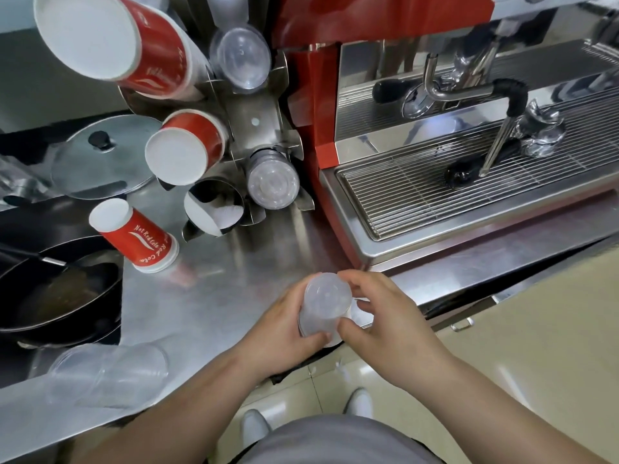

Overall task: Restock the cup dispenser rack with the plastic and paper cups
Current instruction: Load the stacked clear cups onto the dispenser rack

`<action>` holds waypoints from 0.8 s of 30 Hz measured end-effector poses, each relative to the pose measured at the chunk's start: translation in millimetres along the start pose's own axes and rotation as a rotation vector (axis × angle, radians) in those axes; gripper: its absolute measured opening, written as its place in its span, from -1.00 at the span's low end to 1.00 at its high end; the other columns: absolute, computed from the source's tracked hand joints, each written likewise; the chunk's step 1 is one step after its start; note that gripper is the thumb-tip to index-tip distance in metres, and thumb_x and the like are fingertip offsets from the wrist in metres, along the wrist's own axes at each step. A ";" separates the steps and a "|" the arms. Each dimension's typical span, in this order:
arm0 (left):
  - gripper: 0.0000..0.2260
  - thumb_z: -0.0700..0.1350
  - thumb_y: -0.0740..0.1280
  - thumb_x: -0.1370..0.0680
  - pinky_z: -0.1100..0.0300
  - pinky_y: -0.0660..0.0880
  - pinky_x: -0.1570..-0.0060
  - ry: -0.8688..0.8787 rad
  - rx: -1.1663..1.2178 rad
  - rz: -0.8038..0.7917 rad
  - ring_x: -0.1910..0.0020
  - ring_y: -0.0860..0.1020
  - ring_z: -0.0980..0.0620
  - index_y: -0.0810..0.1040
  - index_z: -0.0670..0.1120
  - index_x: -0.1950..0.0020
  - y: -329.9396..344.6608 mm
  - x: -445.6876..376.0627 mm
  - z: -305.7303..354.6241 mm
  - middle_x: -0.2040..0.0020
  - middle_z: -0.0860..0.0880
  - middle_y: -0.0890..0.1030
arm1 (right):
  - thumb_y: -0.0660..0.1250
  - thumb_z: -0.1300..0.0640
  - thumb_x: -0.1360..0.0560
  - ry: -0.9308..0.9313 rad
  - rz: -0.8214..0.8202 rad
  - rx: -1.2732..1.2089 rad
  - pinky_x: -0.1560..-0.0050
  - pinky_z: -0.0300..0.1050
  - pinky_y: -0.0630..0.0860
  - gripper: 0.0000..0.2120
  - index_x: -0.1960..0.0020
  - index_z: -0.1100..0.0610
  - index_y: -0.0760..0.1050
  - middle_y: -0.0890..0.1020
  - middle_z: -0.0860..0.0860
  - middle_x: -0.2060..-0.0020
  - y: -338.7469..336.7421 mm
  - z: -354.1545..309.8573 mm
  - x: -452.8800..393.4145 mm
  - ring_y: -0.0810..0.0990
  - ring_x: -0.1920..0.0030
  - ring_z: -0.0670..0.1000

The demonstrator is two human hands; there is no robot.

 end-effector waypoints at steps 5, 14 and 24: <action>-0.27 -0.10 0.47 -0.39 0.14 0.46 -0.32 -0.032 -0.019 0.007 -0.34 0.42 0.25 0.17 0.55 -0.24 1.4 -0.6 -9.2 -0.32 0.26 0.43 | 0.37 0.08 -0.39 0.021 -0.002 0.004 -0.20 -0.18 0.47 -0.48 -0.26 -0.28 0.31 0.43 -0.24 -0.17 4.4 4.8 -2.4 0.47 -0.16 -0.22; -0.24 0.05 0.52 -0.39 0.10 0.39 -0.37 0.004 -0.106 -0.107 -0.45 0.36 0.10 0.23 0.15 -0.51 6.6 -7.5 -27.1 -0.44 0.14 0.39 | 0.44 0.02 -0.33 0.049 -0.054 -0.034 -0.24 -0.19 0.43 -0.33 -0.33 -0.27 0.22 0.39 -0.22 -0.24 6.9 4.7 -3.6 0.42 -0.21 -0.25; -0.46 0.24 0.45 -0.34 -0.08 0.46 -0.24 -0.038 -0.228 -0.079 -0.27 0.45 0.06 0.39 0.23 -0.28 23.1 -15.0 -57.9 -0.20 0.19 0.48 | 0.45 0.04 -0.33 0.020 -0.099 0.014 -0.07 -0.42 0.37 -0.35 -0.32 -0.22 0.25 0.43 -0.27 -0.21 17.8 -2.6 -8.8 0.43 -0.15 -0.24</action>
Point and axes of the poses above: each hand's wrist, its own x-axis away from the middle knuckle, its own y-axis out of the palm, z = x × y, the point moved 6 cm from there along -x, towards the middle knuckle
